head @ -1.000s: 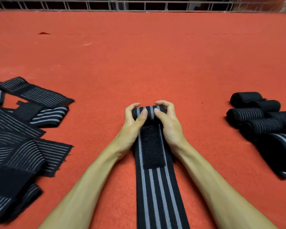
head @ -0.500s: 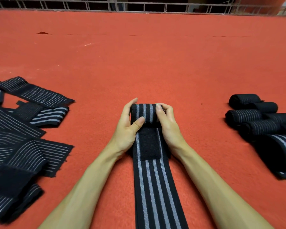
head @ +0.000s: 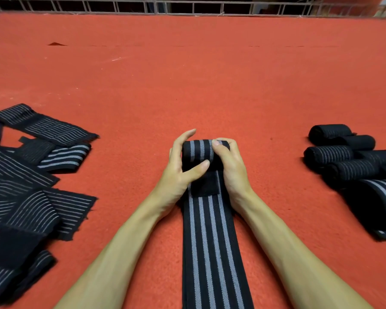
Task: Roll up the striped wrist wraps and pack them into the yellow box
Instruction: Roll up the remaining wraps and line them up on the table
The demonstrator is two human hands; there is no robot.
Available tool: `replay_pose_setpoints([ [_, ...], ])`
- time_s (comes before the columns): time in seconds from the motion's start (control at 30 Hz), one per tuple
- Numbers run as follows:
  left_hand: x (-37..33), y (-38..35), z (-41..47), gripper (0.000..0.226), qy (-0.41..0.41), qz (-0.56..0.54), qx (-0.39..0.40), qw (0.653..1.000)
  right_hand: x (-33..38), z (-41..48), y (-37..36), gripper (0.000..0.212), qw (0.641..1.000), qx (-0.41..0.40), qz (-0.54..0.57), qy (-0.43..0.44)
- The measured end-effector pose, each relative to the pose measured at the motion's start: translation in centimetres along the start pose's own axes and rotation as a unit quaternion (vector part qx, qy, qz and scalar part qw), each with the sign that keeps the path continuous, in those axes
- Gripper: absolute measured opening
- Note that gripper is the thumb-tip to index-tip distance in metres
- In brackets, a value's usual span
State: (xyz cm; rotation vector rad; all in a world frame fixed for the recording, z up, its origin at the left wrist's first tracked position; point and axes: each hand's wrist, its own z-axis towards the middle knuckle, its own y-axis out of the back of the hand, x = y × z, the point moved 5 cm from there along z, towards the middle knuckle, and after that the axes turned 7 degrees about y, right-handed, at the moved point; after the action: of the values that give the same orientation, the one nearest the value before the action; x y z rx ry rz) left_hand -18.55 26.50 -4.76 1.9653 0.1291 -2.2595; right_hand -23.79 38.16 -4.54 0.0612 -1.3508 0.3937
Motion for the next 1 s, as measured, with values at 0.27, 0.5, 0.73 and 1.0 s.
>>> replay_pose_setpoints([
  [0.27,1.1,-0.1,0.0,0.092,0.084,-0.074,-0.007,0.994,1.0,-0.4,-0.6,0.036,0.992,0.092,0.023,0.082],
  [0.5,1.1,0.0,-0.2,0.064,0.107,-0.093,-0.033,0.989,0.6,-0.3,-0.5,0.051,0.991,0.103,-0.046,0.079],
  [0.73,0.5,0.3,0.1,0.058,0.036,-0.070,-0.031,0.996,-0.2,0.1,-0.3,0.059,0.995,0.032,-0.089,0.031],
  [1.0,-0.4,0.6,0.0,0.062,-0.044,-0.029,-0.020,0.998,-0.1,0.2,0.1,0.052,0.997,0.023,-0.078,0.005],
])
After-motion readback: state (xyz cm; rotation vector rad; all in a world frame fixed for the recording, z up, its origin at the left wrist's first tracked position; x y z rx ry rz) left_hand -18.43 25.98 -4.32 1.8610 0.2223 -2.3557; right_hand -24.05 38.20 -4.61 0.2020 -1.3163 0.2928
